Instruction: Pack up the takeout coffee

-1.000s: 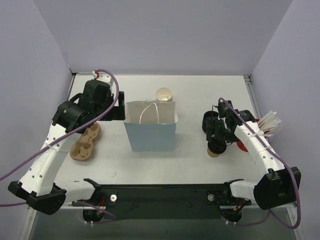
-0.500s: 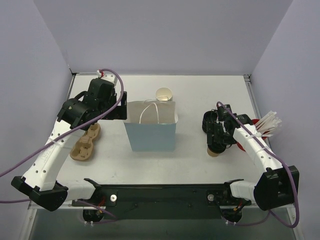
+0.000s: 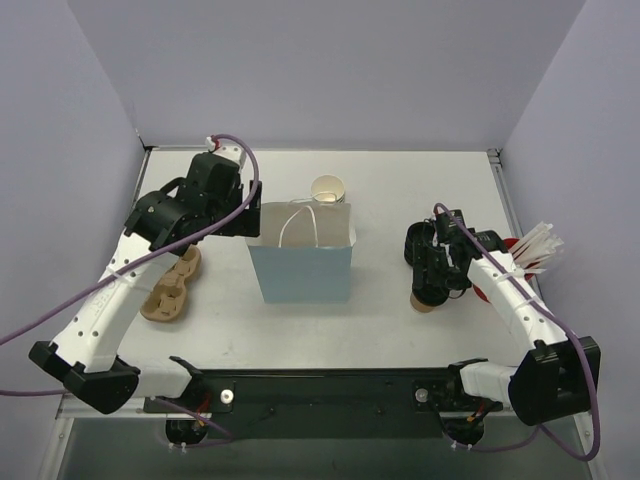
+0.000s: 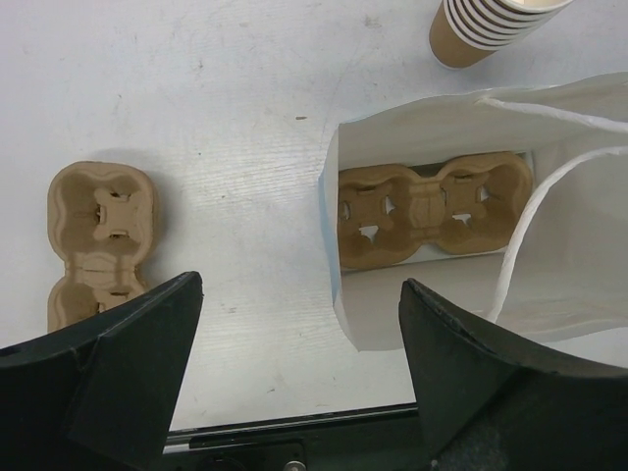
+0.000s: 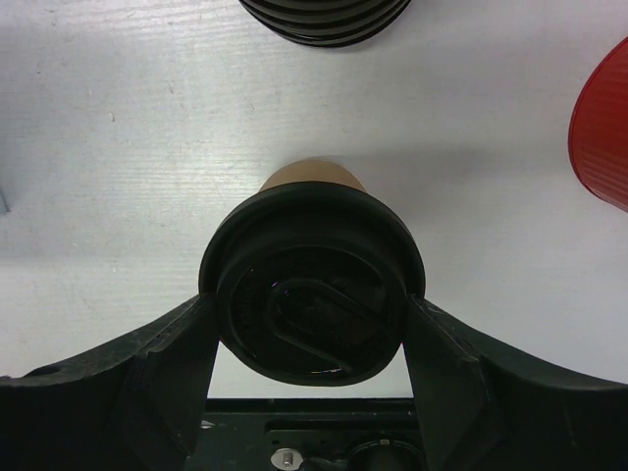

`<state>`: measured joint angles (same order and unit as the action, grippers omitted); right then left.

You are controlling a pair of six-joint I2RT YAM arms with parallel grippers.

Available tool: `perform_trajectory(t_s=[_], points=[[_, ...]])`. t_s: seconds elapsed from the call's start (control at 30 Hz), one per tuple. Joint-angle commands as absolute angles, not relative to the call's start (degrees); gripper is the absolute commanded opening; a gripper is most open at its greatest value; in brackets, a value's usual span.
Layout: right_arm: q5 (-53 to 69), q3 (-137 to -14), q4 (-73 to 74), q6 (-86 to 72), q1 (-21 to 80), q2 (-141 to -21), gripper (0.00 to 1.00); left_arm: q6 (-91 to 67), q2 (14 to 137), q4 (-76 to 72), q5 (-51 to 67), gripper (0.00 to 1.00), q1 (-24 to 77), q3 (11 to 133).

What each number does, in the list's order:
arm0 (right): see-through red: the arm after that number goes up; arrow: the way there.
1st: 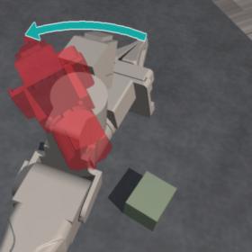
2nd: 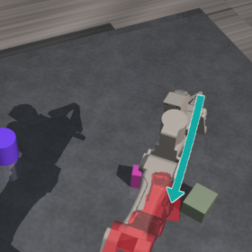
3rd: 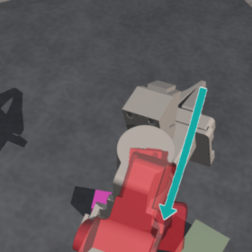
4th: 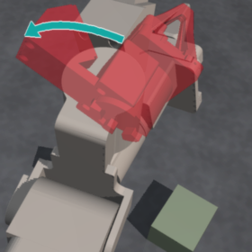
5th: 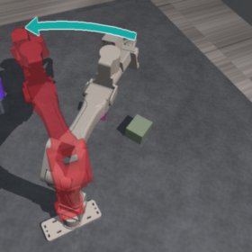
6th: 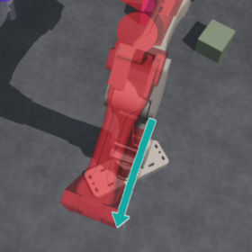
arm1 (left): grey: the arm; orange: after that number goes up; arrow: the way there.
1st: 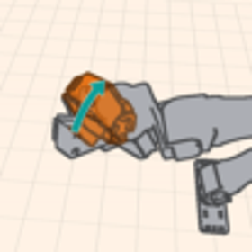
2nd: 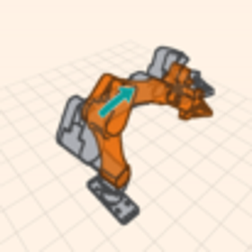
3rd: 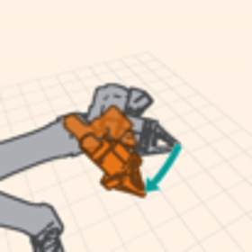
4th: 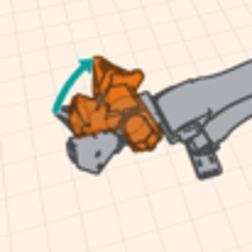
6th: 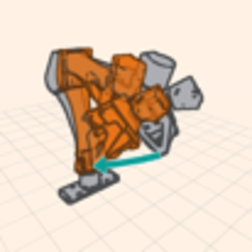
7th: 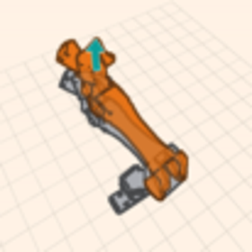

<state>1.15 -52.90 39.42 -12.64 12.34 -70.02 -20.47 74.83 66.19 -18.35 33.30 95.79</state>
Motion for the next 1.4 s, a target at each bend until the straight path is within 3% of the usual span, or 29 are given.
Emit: perform_trajectory(t_s=[0.0,0.2,0.3,0.33,0.53,0.8,1.07,1.37], points=[[2.64,-54.49,41.22,-13.45,12.13,-67.06,0.59,-19.42,78.39,62.67,-17.49,0.86,33.4,98.0],[2.99,-58.61,44.55,-13.1,12.48,-63.56,0.55,-19.42,81.56,61.53,-17.32,0.76,31.82,99.32],[3.08,-62.99,46.66,-13.18,12.83,-61.62,0.53,-19.16,82.79,60.82,-15.12,0.65,31.11,99.32],[3.16,-64.15,47.19,-13.27,13.35,-61.18,0.53,-19.16,82.97,60.65,-14.33,0.55,31.03,99.32],[3.16,-76.71,50.8,-14.33,16.69,-58.71,0.5,-18.72,84.64,60.03,-12.57,0.45,30.67,98.26],[5.27,-93.68,48.87,-15.11,27.58,-59.15,0.47,-16.0,85.08,57.75,-7.84,0.0,30.67,98.7],[9.49,-94.22,43.08,-16.79,33.22,-61.08,0.46,-16.87,82.71,54.58,-1.85,0.0,30.76,95.54],[3.61,-96.24,41.05,-15.65,41.56,-68.01,0.46,-17.58,80.33,53.44,-0.18,0.0,30.76,92.64]])
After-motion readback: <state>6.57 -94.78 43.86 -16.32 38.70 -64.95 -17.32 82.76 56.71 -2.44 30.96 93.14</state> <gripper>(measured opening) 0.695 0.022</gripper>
